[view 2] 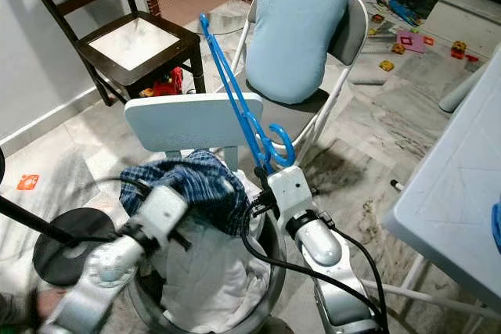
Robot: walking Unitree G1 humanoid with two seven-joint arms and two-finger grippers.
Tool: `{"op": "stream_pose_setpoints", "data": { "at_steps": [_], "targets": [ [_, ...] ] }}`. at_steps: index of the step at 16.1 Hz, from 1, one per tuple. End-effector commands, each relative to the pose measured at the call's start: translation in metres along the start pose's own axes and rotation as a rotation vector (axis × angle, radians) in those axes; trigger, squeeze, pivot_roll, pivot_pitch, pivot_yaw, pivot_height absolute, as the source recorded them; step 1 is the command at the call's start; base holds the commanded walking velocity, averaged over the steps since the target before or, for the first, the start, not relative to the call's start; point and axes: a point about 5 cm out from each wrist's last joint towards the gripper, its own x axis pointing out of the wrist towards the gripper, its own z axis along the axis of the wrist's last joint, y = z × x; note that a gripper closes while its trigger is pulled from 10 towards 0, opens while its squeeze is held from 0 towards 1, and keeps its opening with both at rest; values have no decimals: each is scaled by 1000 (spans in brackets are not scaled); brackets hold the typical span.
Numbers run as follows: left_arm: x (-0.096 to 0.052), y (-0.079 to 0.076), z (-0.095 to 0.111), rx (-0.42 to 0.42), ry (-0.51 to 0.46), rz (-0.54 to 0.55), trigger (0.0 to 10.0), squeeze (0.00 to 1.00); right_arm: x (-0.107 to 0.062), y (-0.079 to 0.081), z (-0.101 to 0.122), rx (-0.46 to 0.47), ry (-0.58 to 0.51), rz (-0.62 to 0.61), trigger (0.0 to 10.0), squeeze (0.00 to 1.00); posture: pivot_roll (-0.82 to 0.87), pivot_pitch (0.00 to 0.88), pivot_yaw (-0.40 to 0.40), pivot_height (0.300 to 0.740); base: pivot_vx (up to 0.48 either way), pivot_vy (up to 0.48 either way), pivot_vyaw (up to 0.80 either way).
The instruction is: Hang hanger
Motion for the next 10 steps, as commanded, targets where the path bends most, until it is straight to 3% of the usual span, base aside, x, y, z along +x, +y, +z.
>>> {"op": "stream_pose_setpoints", "data": {
  "at_steps": [1, 2, 3, 10],
  "targets": [
    [1, -10, -11, -32, 57, -43, 10000, 0, -1, -2, -2, -2, 4, -15, 10000, 0, -52, 167, -54, 740, 0, 0, 0],
    [3, -13, -11, -70, 60, -50, 10000, 694, -1, -3, -2, -2, 5, -16, 10000, 0, -54, 168, -55, 740, 0, 0, 0],
    [5, -18, -15, -82, 90, -80, 10000, 1000, -2, -4, -2, -3, 9, -18, 10000, 0, -55, 170, -54, 740, 0, 0, 0],
    [8, -17, -19, -51, 112, -84, 10000, 1000, -3, -3, -3, -3, 12, -19, 10000, 0, -56, 173, -53, 740, 0, 0, 0]
  ]
}}
